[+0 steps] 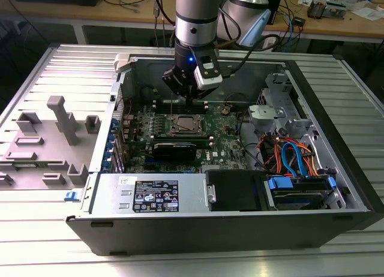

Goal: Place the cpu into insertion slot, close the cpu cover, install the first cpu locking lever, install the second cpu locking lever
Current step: 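Install the first cpu locking lever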

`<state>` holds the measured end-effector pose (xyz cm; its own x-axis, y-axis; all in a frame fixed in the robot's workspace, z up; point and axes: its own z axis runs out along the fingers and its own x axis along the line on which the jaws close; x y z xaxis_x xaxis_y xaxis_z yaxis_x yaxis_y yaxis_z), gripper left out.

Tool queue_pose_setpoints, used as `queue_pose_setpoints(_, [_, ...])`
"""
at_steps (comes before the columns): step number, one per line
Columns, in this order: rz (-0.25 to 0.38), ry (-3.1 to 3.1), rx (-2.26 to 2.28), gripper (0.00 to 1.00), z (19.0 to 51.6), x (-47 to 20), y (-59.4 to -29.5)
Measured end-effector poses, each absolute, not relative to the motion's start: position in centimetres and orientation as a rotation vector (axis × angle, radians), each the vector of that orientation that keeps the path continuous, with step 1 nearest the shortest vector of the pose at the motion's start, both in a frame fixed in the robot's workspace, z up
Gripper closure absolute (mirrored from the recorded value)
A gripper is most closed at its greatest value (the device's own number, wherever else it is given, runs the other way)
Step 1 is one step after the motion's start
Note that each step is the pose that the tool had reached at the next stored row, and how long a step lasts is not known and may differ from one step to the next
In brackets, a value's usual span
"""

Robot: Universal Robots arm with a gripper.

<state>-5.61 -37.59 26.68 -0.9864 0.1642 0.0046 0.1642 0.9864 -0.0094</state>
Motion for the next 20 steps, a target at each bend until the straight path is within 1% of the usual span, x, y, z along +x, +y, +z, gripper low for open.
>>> queue_pose_setpoints(8, [0.015,-3.135,-0.093,0.89,26.7,-5.6,-37.6])
queue_pose_setpoints(13, [0.010,-3.136,-0.072,0.89,26.7,-5.7,-37.6])
queue_pose_setpoints(20, [0.002,-3.138,-0.054,0.89,26.7,-7.5,-37.8])
